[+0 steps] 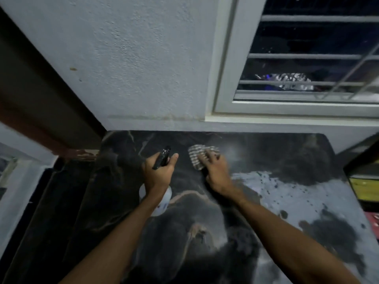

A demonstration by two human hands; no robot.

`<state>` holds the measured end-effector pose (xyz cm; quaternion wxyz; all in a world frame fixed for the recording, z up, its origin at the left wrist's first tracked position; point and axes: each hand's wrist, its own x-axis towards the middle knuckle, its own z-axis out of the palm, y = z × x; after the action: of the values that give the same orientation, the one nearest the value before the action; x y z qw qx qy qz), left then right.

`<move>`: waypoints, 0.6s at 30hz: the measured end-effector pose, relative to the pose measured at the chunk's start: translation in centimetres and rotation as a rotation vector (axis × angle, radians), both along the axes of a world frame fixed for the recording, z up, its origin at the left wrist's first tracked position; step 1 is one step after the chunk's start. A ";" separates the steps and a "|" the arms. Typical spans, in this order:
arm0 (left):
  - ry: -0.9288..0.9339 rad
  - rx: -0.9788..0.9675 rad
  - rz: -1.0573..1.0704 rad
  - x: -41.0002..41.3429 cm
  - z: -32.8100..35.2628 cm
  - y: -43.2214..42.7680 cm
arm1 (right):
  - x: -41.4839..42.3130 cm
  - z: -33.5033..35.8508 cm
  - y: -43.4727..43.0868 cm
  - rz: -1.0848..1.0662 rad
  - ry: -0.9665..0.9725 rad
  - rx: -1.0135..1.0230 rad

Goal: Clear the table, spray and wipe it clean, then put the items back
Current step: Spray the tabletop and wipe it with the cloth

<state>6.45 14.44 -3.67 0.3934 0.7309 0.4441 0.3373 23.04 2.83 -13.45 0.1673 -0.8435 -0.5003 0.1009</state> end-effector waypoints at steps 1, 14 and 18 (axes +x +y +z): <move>0.005 -0.007 -0.012 0.5 0.1 -1.1 | -1.3 -0.3 -1.8 0.135 -0.006 -0.003; 0.157 -0.236 -0.170 -0.1 -1.0 -16.8 | -0.5 0.3 -26.1 -0.613 0.048 0.024; 0.185 -0.286 -0.250 0.0 -0.4 -21.1 | -0.2 1.8 -31.2 -0.853 0.054 0.081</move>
<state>6.43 -6.70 -4.03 0.4894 0.7449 0.4277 0.1507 22.82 -28.32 -11.66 0.2399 -0.9647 -0.1056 0.0248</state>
